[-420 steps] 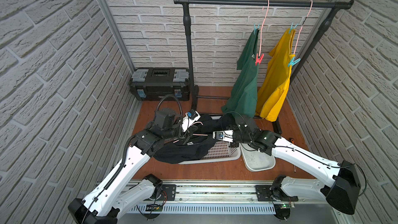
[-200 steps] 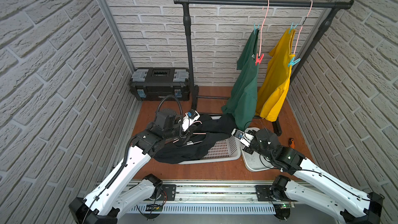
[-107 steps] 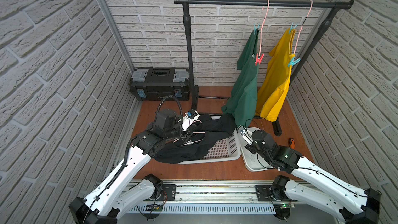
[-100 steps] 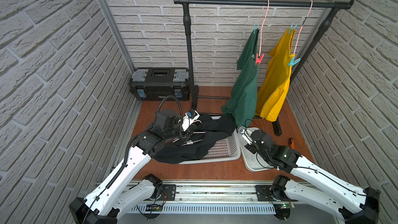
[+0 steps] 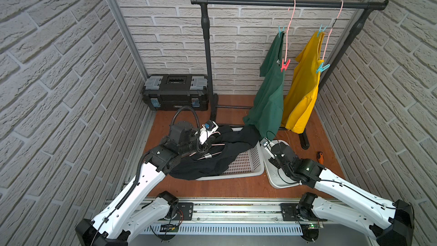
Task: Remove the clothespins securing t-shirts to the hanger
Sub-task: Place the clothespin in the storage box.
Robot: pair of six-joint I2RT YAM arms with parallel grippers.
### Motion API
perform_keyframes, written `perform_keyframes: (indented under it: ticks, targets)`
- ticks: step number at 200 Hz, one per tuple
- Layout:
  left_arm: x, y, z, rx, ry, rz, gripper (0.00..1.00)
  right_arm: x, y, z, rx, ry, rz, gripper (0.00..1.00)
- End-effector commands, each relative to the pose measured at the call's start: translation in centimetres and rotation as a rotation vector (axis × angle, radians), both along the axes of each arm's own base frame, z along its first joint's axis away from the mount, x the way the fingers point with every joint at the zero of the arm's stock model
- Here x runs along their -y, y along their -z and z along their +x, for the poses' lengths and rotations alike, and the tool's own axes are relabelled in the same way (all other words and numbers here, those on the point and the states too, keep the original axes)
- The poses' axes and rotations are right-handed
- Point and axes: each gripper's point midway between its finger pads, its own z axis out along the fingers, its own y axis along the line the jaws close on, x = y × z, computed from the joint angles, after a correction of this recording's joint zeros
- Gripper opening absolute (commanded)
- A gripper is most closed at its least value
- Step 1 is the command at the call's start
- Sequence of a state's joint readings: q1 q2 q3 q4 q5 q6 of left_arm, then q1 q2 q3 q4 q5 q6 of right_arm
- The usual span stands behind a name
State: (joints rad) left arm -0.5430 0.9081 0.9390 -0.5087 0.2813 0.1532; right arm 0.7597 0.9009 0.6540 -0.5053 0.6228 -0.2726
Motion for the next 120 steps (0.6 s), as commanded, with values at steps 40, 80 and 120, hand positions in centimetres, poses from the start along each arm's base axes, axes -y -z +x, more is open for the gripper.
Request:
perform_keyframes:
  ticks: [40, 80, 120]
  targets:
    - [-0.5, 0.3, 0.4, 0.014, -0.023, 0.007, 0.00, 0.1, -0.2, -0.3, 0.021, 0.008, 0.034, 0.49]
    - [-0.5, 0.2, 0.3, 0.014, -0.022, 0.006, 0.00, -0.1, -0.4, -0.6, 0.014, -0.004, 0.055, 0.66]
    - [-0.5, 0.2, 0.3, 0.014, -0.024, 0.006, 0.00, -2.1, 0.4, -1.4, -0.059, -0.107, 0.117, 0.81]
